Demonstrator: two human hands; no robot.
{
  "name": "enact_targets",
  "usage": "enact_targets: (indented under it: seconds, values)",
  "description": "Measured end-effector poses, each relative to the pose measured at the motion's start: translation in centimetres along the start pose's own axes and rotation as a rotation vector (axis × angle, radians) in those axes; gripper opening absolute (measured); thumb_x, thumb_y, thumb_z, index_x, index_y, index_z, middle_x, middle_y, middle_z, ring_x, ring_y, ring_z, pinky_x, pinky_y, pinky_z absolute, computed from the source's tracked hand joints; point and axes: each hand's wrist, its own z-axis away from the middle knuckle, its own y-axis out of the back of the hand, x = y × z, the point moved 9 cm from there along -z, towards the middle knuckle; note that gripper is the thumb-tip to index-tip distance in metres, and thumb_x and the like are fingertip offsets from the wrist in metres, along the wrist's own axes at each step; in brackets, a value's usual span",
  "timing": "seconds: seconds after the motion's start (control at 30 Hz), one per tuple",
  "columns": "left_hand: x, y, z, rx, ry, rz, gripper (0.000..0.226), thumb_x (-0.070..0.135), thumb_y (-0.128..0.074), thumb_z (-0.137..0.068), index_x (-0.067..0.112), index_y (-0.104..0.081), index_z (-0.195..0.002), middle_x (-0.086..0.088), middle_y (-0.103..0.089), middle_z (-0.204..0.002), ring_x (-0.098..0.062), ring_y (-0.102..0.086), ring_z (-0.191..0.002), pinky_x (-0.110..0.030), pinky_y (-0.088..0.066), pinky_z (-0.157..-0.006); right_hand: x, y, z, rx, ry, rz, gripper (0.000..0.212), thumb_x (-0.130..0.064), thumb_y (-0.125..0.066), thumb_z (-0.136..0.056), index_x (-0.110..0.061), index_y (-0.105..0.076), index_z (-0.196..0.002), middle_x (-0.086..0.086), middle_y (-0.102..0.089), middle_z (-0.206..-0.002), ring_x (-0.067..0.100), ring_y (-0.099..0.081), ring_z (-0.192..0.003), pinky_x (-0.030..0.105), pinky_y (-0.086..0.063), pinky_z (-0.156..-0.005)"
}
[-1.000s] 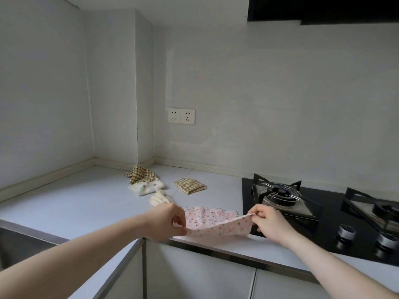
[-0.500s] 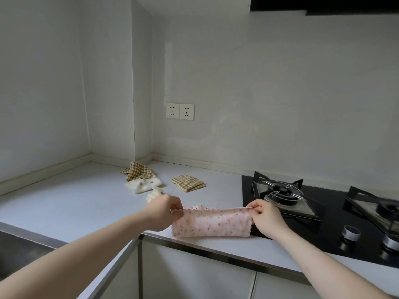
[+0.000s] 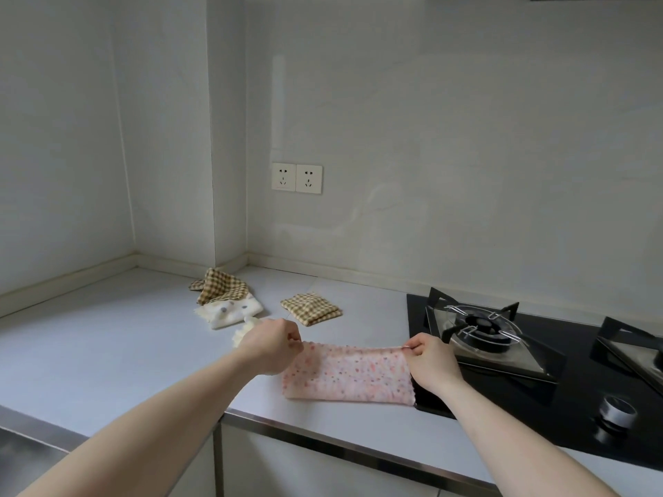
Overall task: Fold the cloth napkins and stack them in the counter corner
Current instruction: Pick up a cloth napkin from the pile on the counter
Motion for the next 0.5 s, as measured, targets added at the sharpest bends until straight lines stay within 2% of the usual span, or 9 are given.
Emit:
enact_targets:
  seconds: [0.1, 0.13, 0.2, 0.27, 0.37, 0.43, 0.5]
  values:
    - [0.4, -0.4, -0.4, -0.015, 0.016, -0.034, 0.024, 0.041, -0.054, -0.098, 0.031, -0.067, -0.117, 0.008, -0.069, -0.115, -0.017, -0.042, -0.096, -0.028, -0.033, -0.065, 0.5, -0.5, -0.6, 0.010, 0.006, 0.030, 0.011, -0.024, -0.059, -0.092, -0.032, -0.067, -0.089, -0.014, -0.073, -0.078, 0.015, -0.067, -0.092, 0.030, -0.055, -0.075]
    - [0.5, -0.5, -0.4, -0.018, 0.014, -0.038, 0.026, 0.041, -0.055, -0.098, 0.031, -0.064, -0.121, 0.010, -0.067, -0.119, -0.016, -0.043, -0.098, -0.026, -0.034, -0.066, 0.4, -0.6, -0.6, 0.016, 0.012, 0.035, 0.009, -0.027, -0.060, -0.093, -0.030, -0.068, -0.094, -0.014, -0.074, -0.083, 0.014, -0.067, -0.092, 0.030, -0.054, -0.075]
    - [0.6, -1.0, -0.7, 0.004, -0.020, -0.083, 0.035, 0.044, -0.056, -0.096, 0.033, -0.058, -0.129, 0.010, -0.062, -0.130, -0.016, -0.050, -0.112, -0.029, -0.040, -0.088, 0.1, -0.6, -0.4, 0.033, 0.038, 0.064, 0.018, -0.031, -0.060, -0.095, -0.026, -0.068, -0.110, -0.013, -0.075, -0.099, 0.015, -0.065, -0.099, 0.028, -0.049, -0.077]
    - [1.0, -1.4, -0.6, 0.047, -0.059, -0.150, 0.040, 0.047, -0.053, -0.097, 0.036, -0.054, -0.135, 0.008, -0.053, -0.139, -0.019, -0.047, -0.128, -0.036, -0.032, -0.106, -0.2, -0.9, 0.1, 0.029, 0.093, 0.178, 0.032, -0.038, -0.055, -0.097, -0.026, -0.064, -0.126, -0.011, -0.070, -0.118, 0.018, -0.056, -0.116, 0.033, -0.045, -0.090]
    - [3.5, -2.0, 0.9, 0.081, -0.210, -0.144, 0.043, 0.052, -0.044, -0.099, 0.038, -0.054, -0.138, 0.008, -0.046, -0.149, -0.018, -0.040, -0.137, -0.041, -0.022, -0.117, -0.2, -2.6, 0.6, -0.078, 0.143, 0.423, 0.048, -0.056, -0.043, -0.098, -0.033, -0.055, -0.139, -0.013, -0.052, -0.142, 0.019, -0.038, -0.133, 0.042, -0.033, -0.110]
    - [5.3, -3.3, 2.5, -0.004, -0.299, -0.105, 0.050, 0.055, -0.039, -0.099, 0.038, -0.047, -0.145, 0.007, -0.037, -0.159, -0.019, -0.031, -0.146, -0.042, -0.014, -0.122, -0.1, -3.3, 0.7, -0.148, 0.144, 0.477, 0.054, -0.063, -0.038, -0.097, -0.035, -0.052, -0.142, -0.014, -0.044, -0.148, 0.019, -0.032, -0.137, 0.043, -0.028, -0.113]
    - [6.1, -5.4, 3.9, -0.152, -0.295, -0.050, 0.060, 0.061, -0.033, -0.100, 0.038, -0.033, -0.155, 0.004, -0.020, -0.168, -0.020, -0.014, -0.155, -0.045, -0.003, -0.126, -0.3, -3.6, 0.8, -0.183, 0.137, 0.499, 0.057, -0.064, -0.040, -0.095, -0.035, -0.050, -0.143, -0.013, -0.041, -0.150, 0.021, -0.030, -0.140, 0.044, -0.027, -0.114]
